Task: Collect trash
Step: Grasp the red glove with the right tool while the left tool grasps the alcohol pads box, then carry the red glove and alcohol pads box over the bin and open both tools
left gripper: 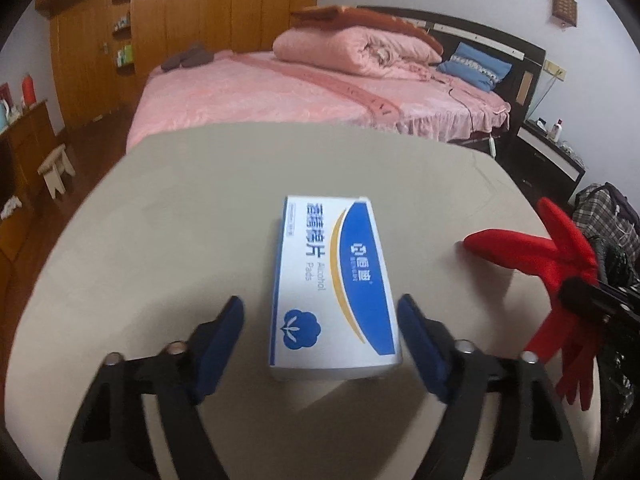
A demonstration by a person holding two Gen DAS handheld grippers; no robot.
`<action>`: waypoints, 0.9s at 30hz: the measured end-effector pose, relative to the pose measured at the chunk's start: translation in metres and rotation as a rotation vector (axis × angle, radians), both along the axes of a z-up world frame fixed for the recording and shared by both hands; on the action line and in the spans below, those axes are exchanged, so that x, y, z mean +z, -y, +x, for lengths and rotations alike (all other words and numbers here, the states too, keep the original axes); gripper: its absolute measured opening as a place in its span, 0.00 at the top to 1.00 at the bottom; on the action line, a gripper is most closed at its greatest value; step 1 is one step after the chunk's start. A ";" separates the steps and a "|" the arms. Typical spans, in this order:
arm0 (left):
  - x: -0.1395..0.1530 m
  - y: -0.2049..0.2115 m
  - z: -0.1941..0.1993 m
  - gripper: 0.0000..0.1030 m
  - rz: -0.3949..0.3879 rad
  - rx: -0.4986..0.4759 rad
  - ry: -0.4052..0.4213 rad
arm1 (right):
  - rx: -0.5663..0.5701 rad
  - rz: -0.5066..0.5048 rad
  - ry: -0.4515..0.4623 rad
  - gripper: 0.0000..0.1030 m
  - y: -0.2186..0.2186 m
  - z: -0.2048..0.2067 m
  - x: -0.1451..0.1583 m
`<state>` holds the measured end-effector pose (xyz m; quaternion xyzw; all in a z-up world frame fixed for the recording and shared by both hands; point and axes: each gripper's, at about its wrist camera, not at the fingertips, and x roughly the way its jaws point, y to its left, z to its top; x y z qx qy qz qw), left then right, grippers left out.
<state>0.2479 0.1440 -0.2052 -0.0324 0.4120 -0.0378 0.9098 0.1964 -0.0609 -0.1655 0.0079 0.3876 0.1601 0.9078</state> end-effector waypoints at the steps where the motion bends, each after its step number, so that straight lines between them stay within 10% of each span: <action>1: -0.003 0.000 0.002 0.47 -0.006 -0.001 -0.016 | 0.000 0.002 -0.001 0.91 0.000 0.000 0.000; 27: 0.097 0.039 -0.046 0.47 -0.014 -0.025 0.133 | -0.025 0.030 0.114 0.91 0.035 -0.034 0.073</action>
